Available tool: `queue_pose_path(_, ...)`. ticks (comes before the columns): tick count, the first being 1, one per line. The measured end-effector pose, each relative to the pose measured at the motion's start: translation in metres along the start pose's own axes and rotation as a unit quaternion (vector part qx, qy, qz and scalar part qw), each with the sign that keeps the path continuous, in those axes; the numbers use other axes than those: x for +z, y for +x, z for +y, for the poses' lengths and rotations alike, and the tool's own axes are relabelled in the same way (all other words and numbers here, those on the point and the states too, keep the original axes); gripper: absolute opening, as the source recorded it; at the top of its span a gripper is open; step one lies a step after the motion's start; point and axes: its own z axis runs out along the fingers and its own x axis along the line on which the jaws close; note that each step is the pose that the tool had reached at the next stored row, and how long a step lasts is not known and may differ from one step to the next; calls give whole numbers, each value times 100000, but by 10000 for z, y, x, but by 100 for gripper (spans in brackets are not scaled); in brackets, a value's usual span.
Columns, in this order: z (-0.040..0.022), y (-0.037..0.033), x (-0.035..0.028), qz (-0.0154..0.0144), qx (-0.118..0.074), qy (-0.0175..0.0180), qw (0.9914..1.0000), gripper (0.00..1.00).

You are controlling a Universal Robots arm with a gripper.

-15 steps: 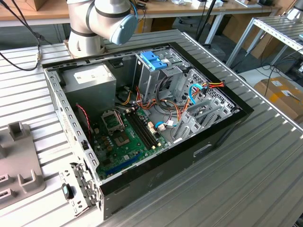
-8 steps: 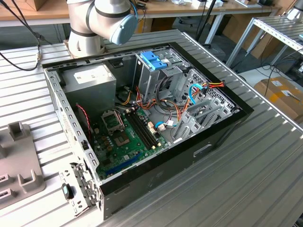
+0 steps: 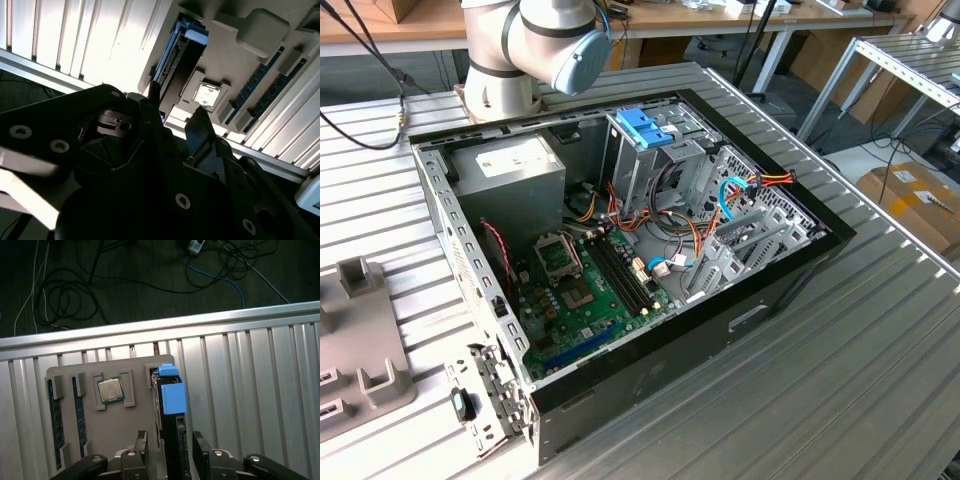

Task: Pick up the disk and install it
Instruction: 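Pick up the disk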

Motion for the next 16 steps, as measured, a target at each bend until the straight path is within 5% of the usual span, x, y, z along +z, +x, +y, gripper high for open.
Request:
queue_pose_path(10, 6, -30, 57, 213, -6146, -143, 99811, 48)
queue_pose_path(16, 11, -37, 71, 411, -6929, -156, 99759, 48)
